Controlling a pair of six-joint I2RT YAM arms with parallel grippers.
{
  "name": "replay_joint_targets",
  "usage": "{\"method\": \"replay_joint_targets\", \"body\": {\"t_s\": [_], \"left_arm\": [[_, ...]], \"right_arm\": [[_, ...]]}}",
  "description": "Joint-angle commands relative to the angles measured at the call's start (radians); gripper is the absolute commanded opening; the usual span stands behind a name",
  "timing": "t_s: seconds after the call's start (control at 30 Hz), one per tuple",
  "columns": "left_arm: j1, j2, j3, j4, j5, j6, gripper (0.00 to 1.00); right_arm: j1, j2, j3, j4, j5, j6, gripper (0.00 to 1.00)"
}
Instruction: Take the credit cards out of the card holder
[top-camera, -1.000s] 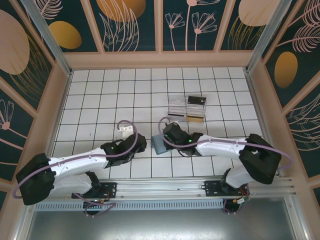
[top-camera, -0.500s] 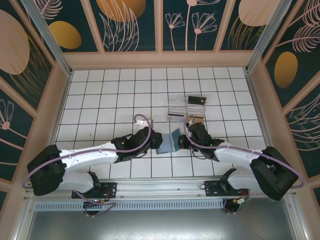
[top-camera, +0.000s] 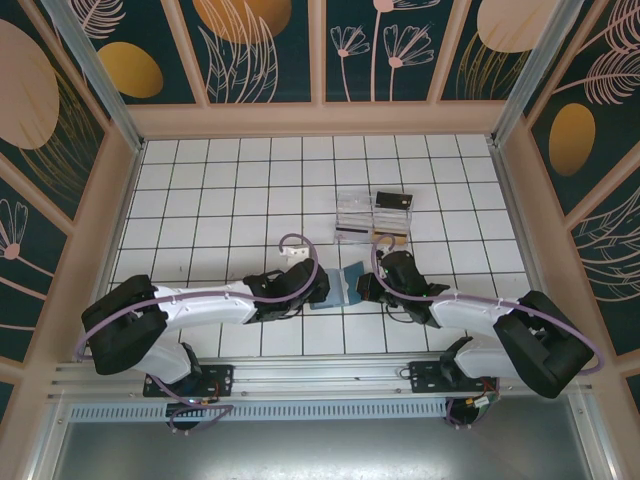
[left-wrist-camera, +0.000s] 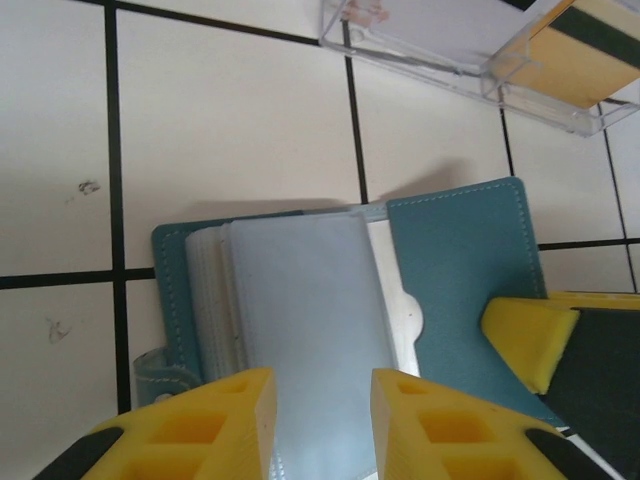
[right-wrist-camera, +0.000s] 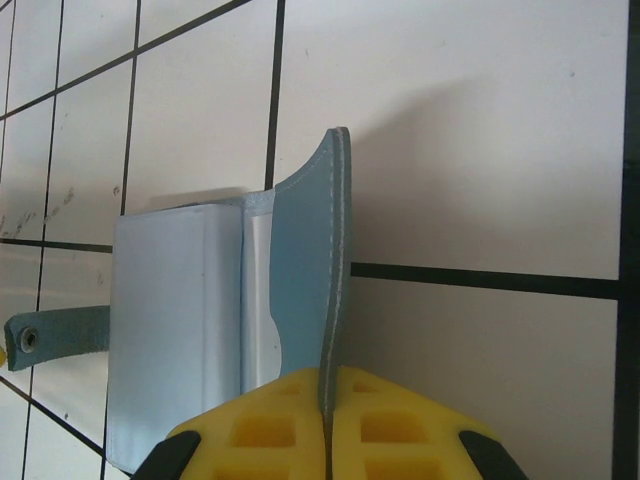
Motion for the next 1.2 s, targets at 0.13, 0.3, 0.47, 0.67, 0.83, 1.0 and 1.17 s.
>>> {"method": "replay_joint_targets", "body": {"t_s": [0.13, 0.3, 0.47, 0.67, 0.83, 1.0, 1.17], "left_arm": [[0.009, 0.051, -0.017, -0.003, -0.019, -0.028, 0.32], [0.011, 0.069, -0.032, 0.04, 0.008, -0.023, 0.33], [0.018, 0.093, -0.029, 0.037, 0.016, -0.025, 0.33], [0.019, 0.112, -0.03, 0.055, 0.035, -0.02, 0.32], [0.019, 0.128, -0.027, 0.071, 0.058, -0.013, 0.32], [0.02, 0.134, -0.028, 0.087, 0.069, -0.008, 0.33], [0.019, 0.141, -0.03, 0.118, 0.098, 0.003, 0.38]], "right_arm": [[-0.008, -0.003, -0.028, 0.004, -0.023, 0.023, 0.08], [-0.008, -0.008, -0.032, 0.004, -0.022, 0.024, 0.08], [-0.007, -0.008, -0.035, 0.009, -0.024, 0.027, 0.08], [-0.006, -0.003, -0.035, 0.012, -0.025, 0.026, 0.08], [-0.006, 0.003, -0.035, 0.016, -0.029, 0.028, 0.08], [-0.007, 0.007, -0.036, 0.018, -0.029, 0.03, 0.08], [-0.006, 0.009, -0.037, 0.021, -0.029, 0.03, 0.08]]}}
